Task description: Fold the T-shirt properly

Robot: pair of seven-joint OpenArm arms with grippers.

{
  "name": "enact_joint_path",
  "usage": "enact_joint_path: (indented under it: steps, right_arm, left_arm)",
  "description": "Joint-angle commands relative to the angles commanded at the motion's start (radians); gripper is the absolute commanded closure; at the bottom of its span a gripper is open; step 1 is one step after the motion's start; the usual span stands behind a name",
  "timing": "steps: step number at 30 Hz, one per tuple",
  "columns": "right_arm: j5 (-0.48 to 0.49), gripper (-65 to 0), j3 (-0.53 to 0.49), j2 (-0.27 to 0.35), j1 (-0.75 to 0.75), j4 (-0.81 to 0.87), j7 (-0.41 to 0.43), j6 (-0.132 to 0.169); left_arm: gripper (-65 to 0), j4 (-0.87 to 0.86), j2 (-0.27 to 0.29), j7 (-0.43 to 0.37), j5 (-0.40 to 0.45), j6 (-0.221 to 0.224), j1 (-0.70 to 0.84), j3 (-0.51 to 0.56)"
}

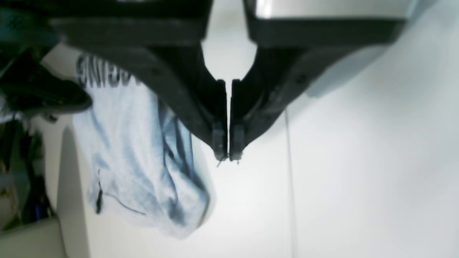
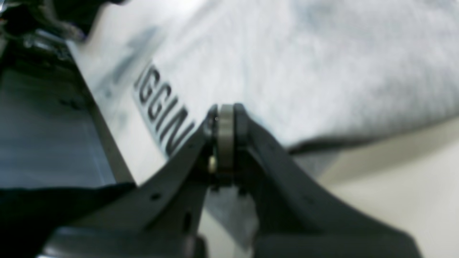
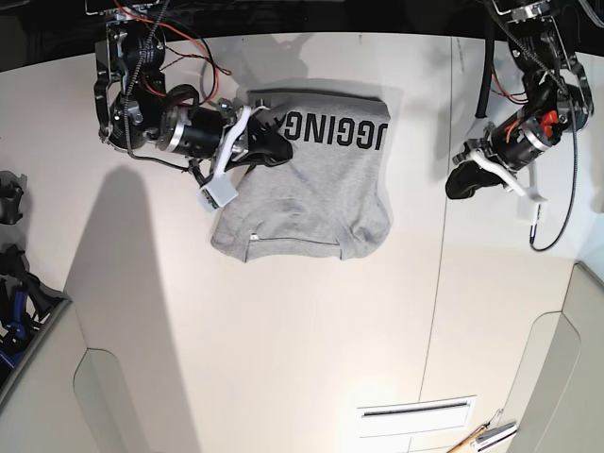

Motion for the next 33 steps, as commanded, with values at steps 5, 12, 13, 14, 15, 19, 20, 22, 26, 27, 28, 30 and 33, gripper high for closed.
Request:
enact_joint_path:
  steps: [5, 12, 13, 14, 15, 19, 20, 22, 26, 27, 28, 30, 33]
  right_arm:
    - [0.000, 0.0, 0.000, 0.108, -0.134, 0.180, 0.000, -0.002]
    - [0.004, 0.0, 0.000, 0.252, -0.332, 0.321, 0.001, -0.005]
    - [0.010, 0.0, 0.000, 0.257, -0.358, 0.321, 0.000, -0.005]
    - [0.011, 0.0, 0.000, 0.257, -0.384, 0.320, 0.000, -0.005]
    - [0.011, 0.0, 0.000, 0.256, -0.411, 0.320, 0.001, -0.005]
    - [0.010, 0.0, -0.001, 0.265, -0.511, 0.320, 0.001, -0.005]
    - [0.010, 0.0, -0.001, 0.269, -0.534, 0.319, 0.000, -0.005]
    - [0.007, 0.0, -0.003, 0.267, -0.573, 0.318, 0.006, -0.006]
    - [0.006, 0.0, -0.004, 0.268, -0.629, 0.318, 0.010, -0.008]
    - [0.000, 0.0, -0.004, 0.268, -0.642, 0.318, 0.008, -0.008]
    - [-0.001, 0.0, -0.004, 0.268, -0.653, 0.315, 0.007, -0.010]
    - [-0.001, 0.0, -0.004, 0.268, -0.673, 0.303, 0.008, -0.015]
    - [-0.001, 0.0, -0.004, 0.269, -0.692, 0.269, 0.007, -0.016]
  left_arm:
    - [-1.7, 0.121, 0.000, 0.000, -0.001, 0.000, 0.163, -0.047]
    - [-1.8, 0.166, 0.000, 0.004, -0.002, 0.000, 0.370, -0.158]
    - [-1.8, 0.165, 0.000, 0.005, -0.002, 0.000, 0.399, -0.169]
    - [-1.8, 0.165, 0.000, 0.006, -0.002, 0.000, 0.428, -0.173]
    - [-1.8, 0.165, 0.000, 0.007, -0.002, 0.000, 0.457, -0.173]
    - [-1.8, 0.165, 0.001, 0.007, -0.002, 0.000, 0.567, -0.173]
    - [-1.8, 0.165, 0.000, 0.007, -0.002, 0.000, 0.594, -0.173]
    - [-1.8, 0.165, 0.003, 0.007, -0.006, 0.000, 0.648, -0.172]
    - [-1.8, 0.165, 0.005, 0.006, -0.029, 0.000, 0.756, -0.171]
    - [-1.8, 0.165, 0.005, 0.006, -0.028, 0.000, 0.776, -0.171]
    - [-1.8, 0.165, 0.005, 0.006, -0.029, 0.000, 0.794, -0.170]
    - [-1.8, 0.163, 0.005, 0.003, -0.028, 0.000, 0.823, -0.170]
    - [-1.8, 0.157, 0.005, -0.006, -0.027, 0.000, 0.864, -0.170]
